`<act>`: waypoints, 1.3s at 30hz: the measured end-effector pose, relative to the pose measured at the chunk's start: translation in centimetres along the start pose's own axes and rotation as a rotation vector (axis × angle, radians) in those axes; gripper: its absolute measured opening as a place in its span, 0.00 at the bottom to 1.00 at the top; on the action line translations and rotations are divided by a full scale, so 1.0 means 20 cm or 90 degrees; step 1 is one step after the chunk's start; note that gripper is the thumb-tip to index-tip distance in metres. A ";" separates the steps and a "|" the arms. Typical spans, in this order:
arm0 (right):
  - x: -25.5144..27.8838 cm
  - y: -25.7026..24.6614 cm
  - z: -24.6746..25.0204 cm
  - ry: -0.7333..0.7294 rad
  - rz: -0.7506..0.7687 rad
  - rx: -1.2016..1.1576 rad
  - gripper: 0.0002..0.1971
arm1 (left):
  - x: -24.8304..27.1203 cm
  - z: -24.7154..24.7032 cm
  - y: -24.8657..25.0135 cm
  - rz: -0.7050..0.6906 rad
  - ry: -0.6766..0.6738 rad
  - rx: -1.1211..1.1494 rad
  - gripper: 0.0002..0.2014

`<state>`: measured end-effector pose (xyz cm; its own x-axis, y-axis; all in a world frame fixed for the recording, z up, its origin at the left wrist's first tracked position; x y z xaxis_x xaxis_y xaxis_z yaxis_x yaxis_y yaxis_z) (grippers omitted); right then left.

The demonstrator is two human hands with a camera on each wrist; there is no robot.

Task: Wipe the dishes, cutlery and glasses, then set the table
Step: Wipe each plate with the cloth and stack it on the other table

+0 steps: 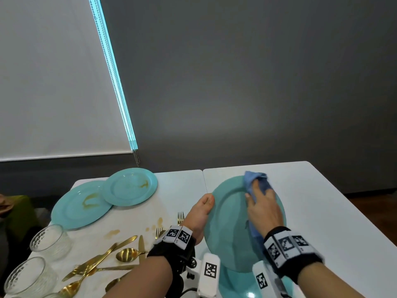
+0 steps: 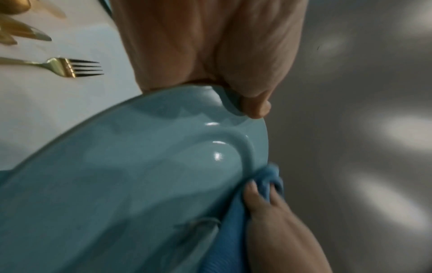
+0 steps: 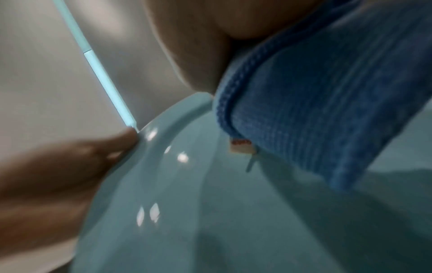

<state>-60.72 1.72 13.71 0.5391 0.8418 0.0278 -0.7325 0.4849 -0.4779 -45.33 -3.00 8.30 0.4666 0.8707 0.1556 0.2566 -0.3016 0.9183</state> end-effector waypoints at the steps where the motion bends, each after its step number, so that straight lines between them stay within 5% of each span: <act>1: 0.05 -0.07 -0.04 -0.030 0.071 0.008 0.26 | 0.00 -0.01 -0.01 0.004 -0.003 0.000 0.12; 3: 0.13 -0.14 -0.13 -0.092 0.204 0.048 0.25 | 0.00 -0.03 -0.01 0.012 -0.015 0.011 0.13; 5: 0.11 -0.13 -0.11 -0.069 0.227 0.112 0.26 | 0.00 -0.02 -0.02 0.024 -0.013 0.015 0.14; 10: 0.00 0.02 0.02 0.051 -0.016 -0.001 0.26 | -0.01 -0.06 0.00 0.061 -0.017 0.019 0.13; 13: 0.12 -0.11 -0.09 -0.031 0.079 0.003 0.28 | -0.02 -0.07 -0.01 0.083 -0.001 0.041 0.14; 17: 0.23 -0.15 -0.24 -0.108 0.186 0.010 0.25 | -0.02 -0.07 -0.06 0.155 0.029 0.137 0.26; 21: 0.29 -0.10 -0.33 -0.169 0.247 0.062 0.22 | -0.04 -0.06 -0.07 0.138 0.023 0.115 0.14; 29: 0.38 0.20 -0.33 -0.346 0.377 0.277 0.23 | -0.06 0.01 -0.03 0.058 0.043 0.021 0.09; 33: 0.16 0.41 -0.08 -0.232 0.193 0.392 0.27 | -0.07 0.04 0.00 0.040 0.043 -0.003 0.08; 36: 0.04 0.34 0.00 -0.059 0.070 0.264 0.28 | -0.04 -0.08 -0.04 0.057 0.020 -0.012 0.08; 39: 0.15 0.17 -0.15 -0.060 0.091 0.120 0.26 | -0.03 -0.18 -0.08 0.061 0.011 -0.022 0.09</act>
<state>-60.39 5.16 9.62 0.3898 0.9191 0.0572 -0.8680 0.3875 -0.3106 -49.11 -1.67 8.04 0.4732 0.8451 0.2489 0.1820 -0.3702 0.9109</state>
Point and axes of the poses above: each hand's wrist, its own x-axis away from the middle knuckle, its own z-axis out of the back of the hand, y = z × x, the point moved 6 cm from there along -x, towards the middle knuckle, and after that the axes turned 6 degrees about -z, right-handed, at the moved point
